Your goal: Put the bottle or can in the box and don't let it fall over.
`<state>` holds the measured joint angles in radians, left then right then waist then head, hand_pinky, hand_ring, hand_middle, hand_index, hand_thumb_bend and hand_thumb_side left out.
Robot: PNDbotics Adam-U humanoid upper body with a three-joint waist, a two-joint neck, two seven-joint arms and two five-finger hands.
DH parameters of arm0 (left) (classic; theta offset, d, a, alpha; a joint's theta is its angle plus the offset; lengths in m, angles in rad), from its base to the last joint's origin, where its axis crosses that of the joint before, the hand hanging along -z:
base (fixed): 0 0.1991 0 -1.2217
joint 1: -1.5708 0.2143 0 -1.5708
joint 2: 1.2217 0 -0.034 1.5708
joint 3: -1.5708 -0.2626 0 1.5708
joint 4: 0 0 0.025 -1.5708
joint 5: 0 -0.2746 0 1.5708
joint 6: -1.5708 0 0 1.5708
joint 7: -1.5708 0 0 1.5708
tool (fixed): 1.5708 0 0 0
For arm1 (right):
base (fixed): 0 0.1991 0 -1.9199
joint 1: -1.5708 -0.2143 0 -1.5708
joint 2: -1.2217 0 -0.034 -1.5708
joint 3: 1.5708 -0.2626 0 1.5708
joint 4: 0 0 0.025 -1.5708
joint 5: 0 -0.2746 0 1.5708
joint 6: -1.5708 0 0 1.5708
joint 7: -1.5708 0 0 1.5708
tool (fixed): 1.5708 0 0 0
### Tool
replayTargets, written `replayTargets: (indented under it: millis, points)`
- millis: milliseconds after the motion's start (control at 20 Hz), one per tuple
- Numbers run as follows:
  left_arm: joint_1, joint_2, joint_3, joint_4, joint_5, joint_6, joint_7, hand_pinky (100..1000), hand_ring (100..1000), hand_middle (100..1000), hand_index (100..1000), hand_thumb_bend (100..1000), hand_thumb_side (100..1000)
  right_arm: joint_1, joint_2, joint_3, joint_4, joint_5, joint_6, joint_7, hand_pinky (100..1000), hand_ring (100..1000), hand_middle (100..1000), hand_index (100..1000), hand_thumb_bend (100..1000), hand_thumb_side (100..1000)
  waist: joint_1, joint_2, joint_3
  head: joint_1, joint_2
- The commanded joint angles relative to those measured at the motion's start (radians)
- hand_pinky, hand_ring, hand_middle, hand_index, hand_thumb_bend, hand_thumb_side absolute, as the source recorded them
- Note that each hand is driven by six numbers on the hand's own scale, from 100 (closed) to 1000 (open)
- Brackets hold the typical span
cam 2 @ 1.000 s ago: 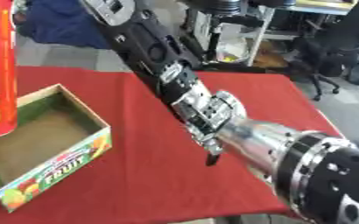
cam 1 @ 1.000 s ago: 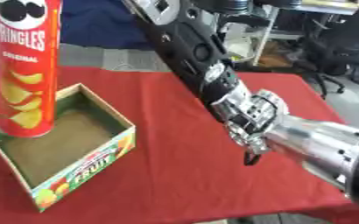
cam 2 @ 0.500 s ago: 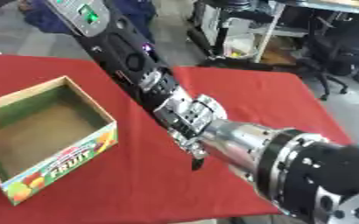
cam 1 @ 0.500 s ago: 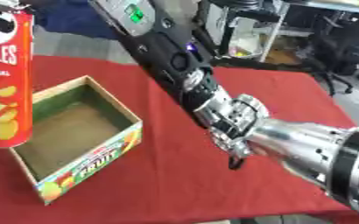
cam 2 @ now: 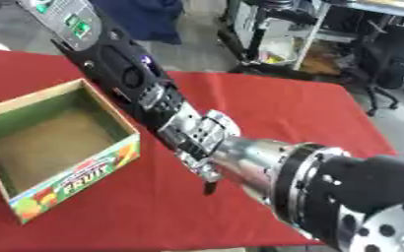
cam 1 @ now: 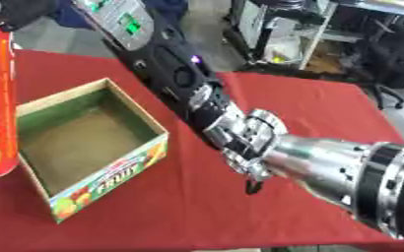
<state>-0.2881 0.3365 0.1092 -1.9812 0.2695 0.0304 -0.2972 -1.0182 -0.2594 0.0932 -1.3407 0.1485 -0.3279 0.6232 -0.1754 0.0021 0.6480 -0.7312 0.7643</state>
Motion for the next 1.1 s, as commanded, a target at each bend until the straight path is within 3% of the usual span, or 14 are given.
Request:
replayTargets:
  millis: [50,350,600,650,700,1100]
  points:
    - [-0.021,0.006,0.010,-0.019,0.004,-0.002,0.005,454,873,661,665,100,642,-0.011,-0.008,-0.005,-0.012,0.014,-0.008,-0.001,192,100,100,140,100,187,0.012,0.002,0.003,-0.015,0.006]
    - [-0.028,0.007,0.011,-0.019,0.003,-0.006,0.005,454,874,662,665,100,642,-0.002,0.001,0.001,-0.004,0.046,-0.023,0.007,192,100,100,140,100,187,0.007,0.010,0.009,-0.029,0.006]
    - [-0.013,0.016,0.013,-0.019,-0.015,-0.011,0.002,452,875,661,665,100,639,-0.014,-0.022,-0.007,-0.016,0.057,-0.035,-0.012,200,100,100,138,100,133,0.003,0.012,-0.004,-0.033,0.006]
    - [-0.009,0.019,0.014,-0.019,-0.020,-0.012,0.002,450,875,661,664,100,639,-0.020,-0.033,-0.009,-0.024,0.049,-0.036,-0.023,203,100,100,137,100,318,0.003,0.011,-0.008,-0.031,0.006]
    - [-0.003,0.021,0.014,-0.019,-0.024,-0.013,0.001,450,875,661,665,100,638,-0.029,-0.046,-0.013,-0.034,0.036,-0.035,-0.034,204,100,100,137,100,100,0.003,0.011,-0.013,-0.026,0.006]
    - [0.023,0.037,0.023,-0.019,-0.043,-0.033,0.009,451,876,661,664,100,633,-0.036,-0.158,-0.024,-0.112,-0.036,-0.013,-0.087,211,100,100,133,100,100,0.017,0.014,-0.047,-0.013,0.006]
